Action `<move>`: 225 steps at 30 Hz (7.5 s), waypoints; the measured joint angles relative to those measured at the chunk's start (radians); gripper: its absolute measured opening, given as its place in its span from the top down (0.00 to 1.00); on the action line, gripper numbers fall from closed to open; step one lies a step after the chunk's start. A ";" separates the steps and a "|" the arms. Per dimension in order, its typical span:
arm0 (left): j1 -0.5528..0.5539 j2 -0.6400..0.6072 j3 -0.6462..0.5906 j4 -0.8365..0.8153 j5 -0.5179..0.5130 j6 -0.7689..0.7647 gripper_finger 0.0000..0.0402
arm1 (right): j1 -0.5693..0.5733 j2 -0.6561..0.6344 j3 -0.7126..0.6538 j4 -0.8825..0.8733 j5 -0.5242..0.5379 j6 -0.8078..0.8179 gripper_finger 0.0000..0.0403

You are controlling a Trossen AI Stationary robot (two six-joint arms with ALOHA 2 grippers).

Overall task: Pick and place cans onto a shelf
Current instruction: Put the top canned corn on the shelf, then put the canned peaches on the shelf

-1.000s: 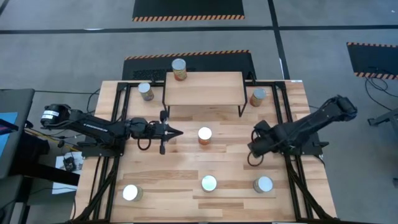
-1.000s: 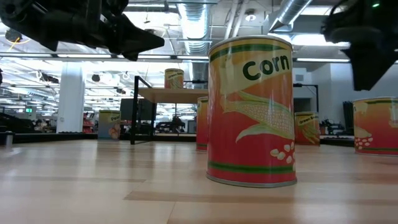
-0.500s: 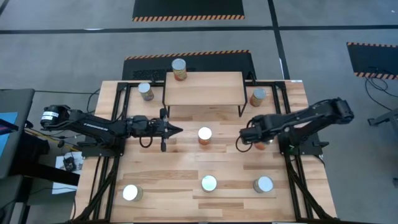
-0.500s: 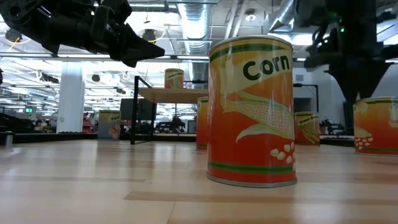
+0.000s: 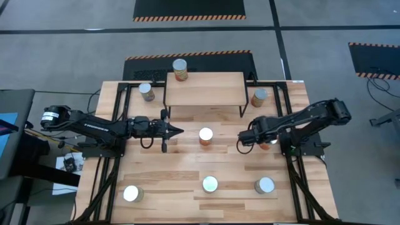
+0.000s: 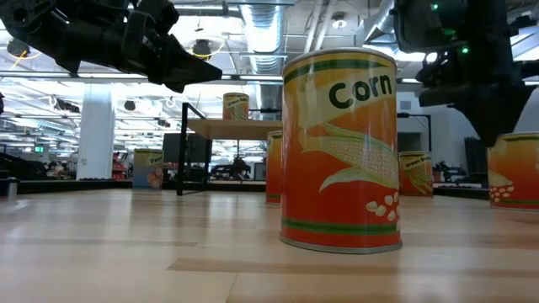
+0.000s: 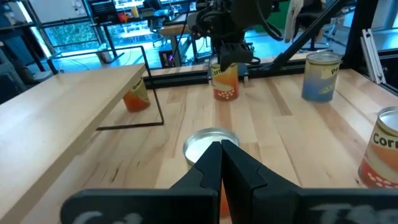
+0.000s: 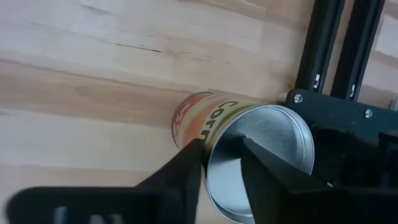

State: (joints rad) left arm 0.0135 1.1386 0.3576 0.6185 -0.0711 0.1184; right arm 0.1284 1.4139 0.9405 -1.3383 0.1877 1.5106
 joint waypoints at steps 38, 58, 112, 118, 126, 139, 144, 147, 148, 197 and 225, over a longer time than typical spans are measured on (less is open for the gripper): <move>0.054 0.000 0.000 0.043 0.118 -0.001 1.00 | -0.117 0.108 0.734 0.406 0.208 -1.290 0.99; 0.076 0.000 0.001 0.049 0.117 -0.015 1.00 | -0.542 0.659 1.393 0.166 0.020 -2.250 0.99; 0.076 0.000 0.000 0.049 0.117 -0.014 1.00 | -0.583 0.702 1.388 0.252 0.021 -2.373 0.87; 0.076 0.000 0.000 0.049 0.117 -0.014 1.00 | -0.583 0.702 1.388 0.299 0.022 -2.373 0.87; 0.076 0.000 0.000 0.046 0.117 -0.014 1.00 | -0.533 0.628 1.389 0.305 0.106 -2.288 0.96; 0.075 0.000 0.000 0.034 0.117 -0.036 1.00 | -0.462 0.501 1.390 0.080 -0.075 -1.977 0.99; 0.064 0.000 0.000 0.021 0.116 -0.050 1.00 | -0.413 0.499 1.335 0.226 -0.212 -1.950 0.99; 0.040 0.000 0.000 0.018 0.117 -0.041 1.00 | -0.375 0.483 1.177 0.413 -0.282 -1.922 0.99; 0.032 0.000 0.000 0.016 0.117 -0.037 1.00 | -0.358 0.474 1.116 0.487 -0.287 -1.919 0.99; 0.724 -0.140 0.657 -1.549 -0.122 0.091 1.00 | -0.017 -0.573 -0.734 2.232 0.150 -1.782 0.98; 0.979 0.302 0.607 -1.310 -0.056 0.296 0.64 | -0.018 -0.572 -0.734 2.202 0.152 -1.780 0.98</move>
State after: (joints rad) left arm 0.9922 1.4406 0.9649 -0.6920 -0.1273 0.4142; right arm 0.1104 0.8421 0.2070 0.8639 0.3393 -0.2699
